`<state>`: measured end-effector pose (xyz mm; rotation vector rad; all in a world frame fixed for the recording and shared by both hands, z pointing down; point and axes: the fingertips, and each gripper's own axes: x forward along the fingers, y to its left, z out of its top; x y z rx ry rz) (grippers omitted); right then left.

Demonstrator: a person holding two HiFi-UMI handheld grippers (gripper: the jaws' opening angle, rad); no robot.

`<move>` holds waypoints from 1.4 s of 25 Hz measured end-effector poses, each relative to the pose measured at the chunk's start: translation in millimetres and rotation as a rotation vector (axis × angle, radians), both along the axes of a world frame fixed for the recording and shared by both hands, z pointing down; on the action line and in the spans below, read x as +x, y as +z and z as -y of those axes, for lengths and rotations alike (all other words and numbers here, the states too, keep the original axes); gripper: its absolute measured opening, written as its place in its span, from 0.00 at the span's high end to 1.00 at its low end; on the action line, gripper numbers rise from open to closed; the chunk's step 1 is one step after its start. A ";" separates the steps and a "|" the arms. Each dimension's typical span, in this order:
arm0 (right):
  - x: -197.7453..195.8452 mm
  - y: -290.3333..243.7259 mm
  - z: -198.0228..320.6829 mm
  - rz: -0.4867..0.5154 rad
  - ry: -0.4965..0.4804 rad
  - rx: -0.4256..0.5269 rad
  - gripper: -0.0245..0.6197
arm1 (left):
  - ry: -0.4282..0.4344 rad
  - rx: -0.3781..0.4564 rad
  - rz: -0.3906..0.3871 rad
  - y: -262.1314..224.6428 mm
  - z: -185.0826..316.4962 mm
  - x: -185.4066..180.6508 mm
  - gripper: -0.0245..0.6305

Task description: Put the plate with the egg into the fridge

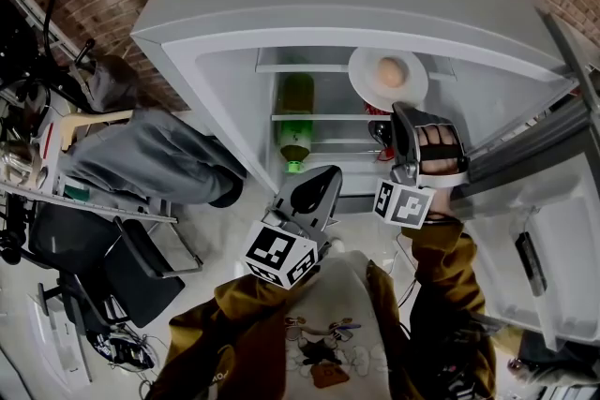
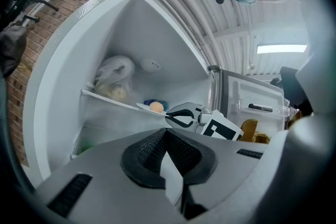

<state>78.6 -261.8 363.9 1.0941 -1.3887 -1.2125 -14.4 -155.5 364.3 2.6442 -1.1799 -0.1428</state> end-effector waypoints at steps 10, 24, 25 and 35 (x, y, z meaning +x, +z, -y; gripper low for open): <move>1.2 -4.0 21.4 0.005 0.034 -0.019 0.93 | -0.002 -0.004 -0.008 0.2 0.8 -3.9 0.95; 10.1 -7.1 44.0 0.023 0.078 -0.036 0.93 | -0.013 -0.008 -0.013 0.6 4.2 -9.2 0.95; 10.3 -7.1 45.8 0.024 0.079 -0.037 0.93 | -0.014 -0.009 -0.014 0.9 4.9 -9.4 0.95; 5.7 -7.7 60.8 0.014 0.081 -0.041 0.93 | -0.037 0.000 -0.021 -2.3 11.4 -18.2 0.95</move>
